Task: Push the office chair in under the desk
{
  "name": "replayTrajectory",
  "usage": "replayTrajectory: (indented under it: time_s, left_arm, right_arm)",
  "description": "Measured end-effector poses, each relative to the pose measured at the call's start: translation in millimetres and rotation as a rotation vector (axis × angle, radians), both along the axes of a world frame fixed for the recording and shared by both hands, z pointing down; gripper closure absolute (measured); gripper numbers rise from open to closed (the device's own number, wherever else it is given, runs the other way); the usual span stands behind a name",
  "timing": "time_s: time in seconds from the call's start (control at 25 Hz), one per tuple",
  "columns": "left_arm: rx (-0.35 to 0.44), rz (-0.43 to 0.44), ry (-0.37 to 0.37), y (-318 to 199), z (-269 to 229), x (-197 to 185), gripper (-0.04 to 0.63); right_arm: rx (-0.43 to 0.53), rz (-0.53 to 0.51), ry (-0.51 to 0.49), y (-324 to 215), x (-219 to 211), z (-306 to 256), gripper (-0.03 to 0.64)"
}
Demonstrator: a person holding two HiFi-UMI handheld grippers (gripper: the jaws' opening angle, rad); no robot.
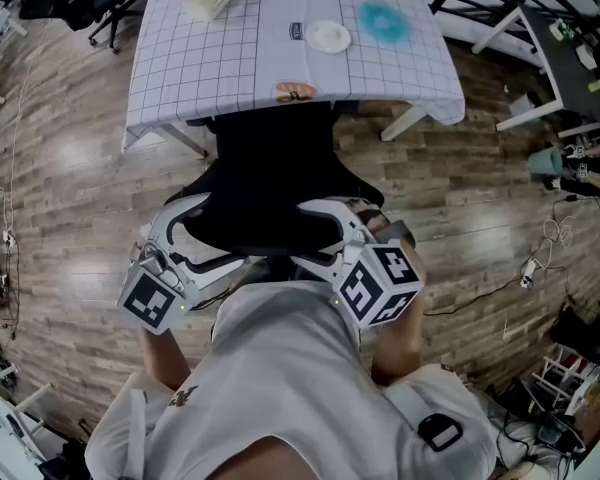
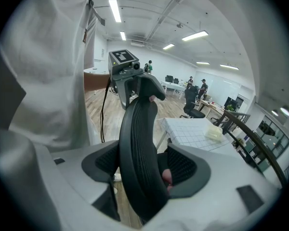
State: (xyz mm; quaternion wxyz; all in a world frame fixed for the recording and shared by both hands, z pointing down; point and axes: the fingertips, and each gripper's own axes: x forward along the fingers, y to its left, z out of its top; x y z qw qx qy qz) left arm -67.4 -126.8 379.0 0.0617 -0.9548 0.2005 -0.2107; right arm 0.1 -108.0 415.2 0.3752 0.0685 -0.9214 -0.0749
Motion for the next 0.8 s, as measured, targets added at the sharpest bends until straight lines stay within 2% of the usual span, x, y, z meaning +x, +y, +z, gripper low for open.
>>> replayTrajectory:
  time_s: [0.52,0.8]
  left_arm:
    - [0.033,0.028,-0.007,-34.3,0.4,-11.5,0.178]
    - [0.023,0.019,-0.006,-51.4,-1.6,-11.1,0.178]
  right_arm:
    - [0.011,0.040,0.025,-33.7,-11.6,3.2,0.321]
    - [0.004,0.020,0.027,-50.1,-11.3,1.2,0.325]
